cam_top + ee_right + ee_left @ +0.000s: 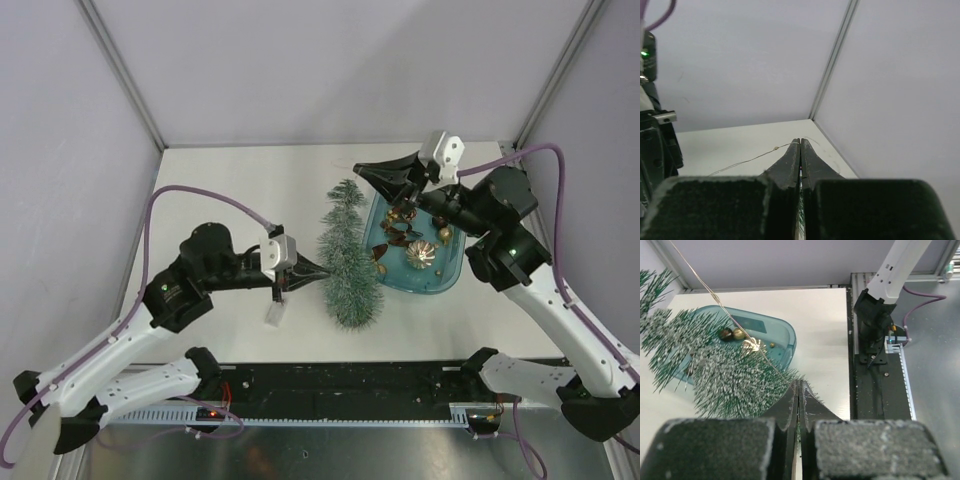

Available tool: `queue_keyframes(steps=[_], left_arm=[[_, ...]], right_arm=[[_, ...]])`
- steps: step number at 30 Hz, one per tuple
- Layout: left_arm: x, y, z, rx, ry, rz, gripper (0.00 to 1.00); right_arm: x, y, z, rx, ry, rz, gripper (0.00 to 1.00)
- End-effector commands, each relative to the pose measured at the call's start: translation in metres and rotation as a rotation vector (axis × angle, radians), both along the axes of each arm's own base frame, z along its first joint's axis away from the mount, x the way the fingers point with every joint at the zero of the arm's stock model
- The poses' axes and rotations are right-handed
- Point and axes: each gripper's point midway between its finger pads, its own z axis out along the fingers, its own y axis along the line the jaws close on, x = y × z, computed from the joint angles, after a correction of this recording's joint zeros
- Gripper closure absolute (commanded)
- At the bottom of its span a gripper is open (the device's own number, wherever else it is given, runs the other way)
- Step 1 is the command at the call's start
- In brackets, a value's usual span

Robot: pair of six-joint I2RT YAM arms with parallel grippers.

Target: Decorate the small christmas tree

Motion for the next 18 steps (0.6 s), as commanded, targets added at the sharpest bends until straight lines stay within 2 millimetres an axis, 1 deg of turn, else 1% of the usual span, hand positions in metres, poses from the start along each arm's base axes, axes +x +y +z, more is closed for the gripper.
queue_keyframes(steps=[1,3,6,10,13,18], left_arm=[[0.011,0.012,0.003,-0.024,-0.023,0.102,1.0],[0.022,0.016,0.009,-0.042,-0.057,0.166,1.0],[0.047,0.023,0.017,-0.068,-0.097,0.3,1.0],[0.073,0.036,0.021,-0.093,-0.114,0.46,1.0],[0.086,0.043,0.018,-0.098,-0.114,0.541,1.0],[0.097,0.049,0.001,-0.082,-0.098,0.613,1.0]], right_arm=[[0.016,-0.013,0.048,0.103,-0.151,-0.124,1.0],[0.024,-0.007,0.045,0.096,-0.149,-0.133,1.0],[0.037,0.0,0.041,0.091,-0.148,-0.147,1.0],[0.057,0.011,0.028,0.067,-0.138,-0.168,1.0],[0.072,0.017,0.016,0.047,-0.12,-0.178,1.0],[0.096,0.014,0.003,0.044,-0.073,-0.196,1.0]])
